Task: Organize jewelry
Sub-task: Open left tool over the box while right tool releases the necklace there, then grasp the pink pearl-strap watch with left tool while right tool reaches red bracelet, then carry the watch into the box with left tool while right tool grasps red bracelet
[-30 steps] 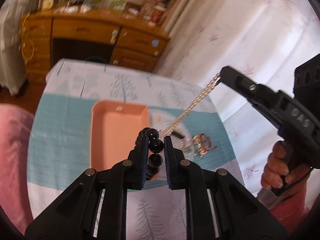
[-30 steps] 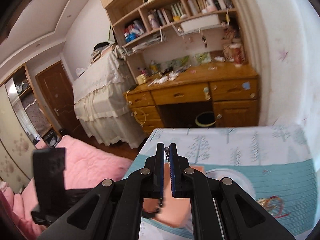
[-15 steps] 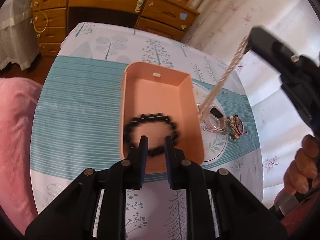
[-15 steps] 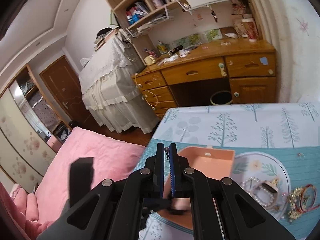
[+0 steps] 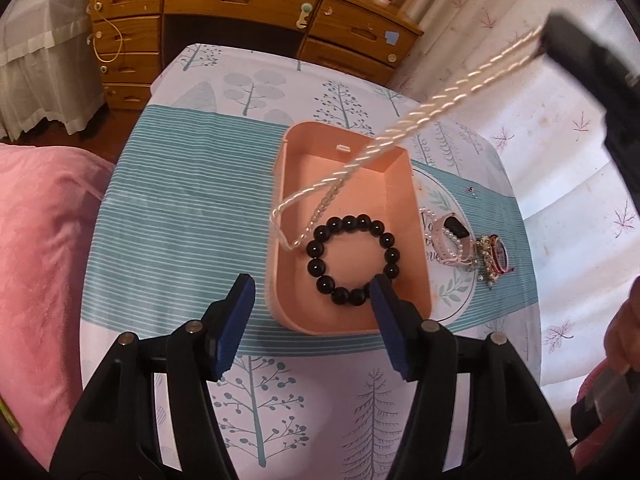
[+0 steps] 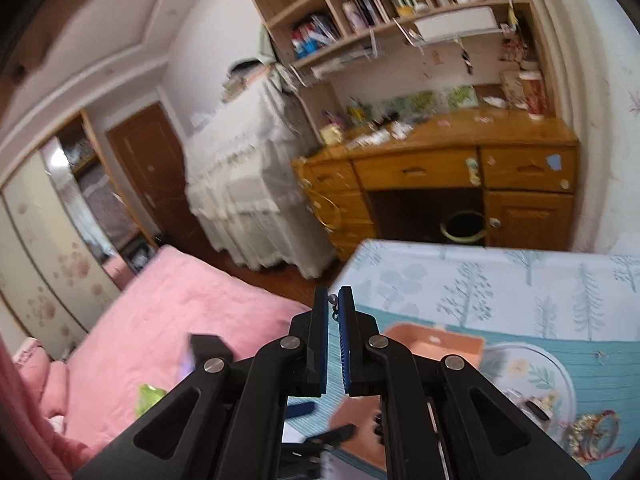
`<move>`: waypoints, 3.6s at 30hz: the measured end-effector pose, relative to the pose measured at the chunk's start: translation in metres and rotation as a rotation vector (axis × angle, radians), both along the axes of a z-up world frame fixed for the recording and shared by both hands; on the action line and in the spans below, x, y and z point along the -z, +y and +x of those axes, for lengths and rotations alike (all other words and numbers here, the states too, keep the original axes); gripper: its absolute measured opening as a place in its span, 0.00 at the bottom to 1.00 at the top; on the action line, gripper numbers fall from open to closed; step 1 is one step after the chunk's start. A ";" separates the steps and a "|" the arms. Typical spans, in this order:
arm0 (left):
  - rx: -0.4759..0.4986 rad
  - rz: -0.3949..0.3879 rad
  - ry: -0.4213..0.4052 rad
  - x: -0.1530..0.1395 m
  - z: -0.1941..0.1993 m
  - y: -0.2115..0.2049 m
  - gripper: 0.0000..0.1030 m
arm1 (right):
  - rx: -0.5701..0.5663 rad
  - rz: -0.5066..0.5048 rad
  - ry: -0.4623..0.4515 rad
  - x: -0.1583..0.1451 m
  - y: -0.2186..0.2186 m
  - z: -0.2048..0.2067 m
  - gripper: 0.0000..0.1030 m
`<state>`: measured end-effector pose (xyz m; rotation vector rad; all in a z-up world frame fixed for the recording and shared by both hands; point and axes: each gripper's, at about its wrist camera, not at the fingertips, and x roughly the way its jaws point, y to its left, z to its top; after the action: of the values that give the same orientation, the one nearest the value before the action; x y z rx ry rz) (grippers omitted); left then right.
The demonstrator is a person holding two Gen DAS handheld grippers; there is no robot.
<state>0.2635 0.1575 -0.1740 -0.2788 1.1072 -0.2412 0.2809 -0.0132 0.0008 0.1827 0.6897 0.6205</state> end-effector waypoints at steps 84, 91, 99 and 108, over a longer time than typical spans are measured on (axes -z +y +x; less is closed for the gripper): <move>-0.052 0.261 -0.060 0.040 0.067 -0.263 0.49 | 0.297 -0.356 0.226 0.222 -0.270 -0.008 0.57; -0.038 0.226 -0.101 0.010 0.061 -0.256 0.49 | 0.276 -0.367 0.157 0.195 -0.262 -0.016 0.57; -0.073 0.228 -0.105 -0.033 0.063 -0.224 0.50 | 0.271 -0.360 0.062 0.153 -0.241 -0.014 0.57; -0.137 0.199 -0.093 -0.069 0.066 -0.146 0.50 | 0.249 -0.254 -0.022 0.096 -0.187 -0.017 0.57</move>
<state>0.3294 0.0111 -0.1050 -0.1630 1.0069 -0.0211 0.2636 -0.2001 -0.0947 0.0247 0.7052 0.2932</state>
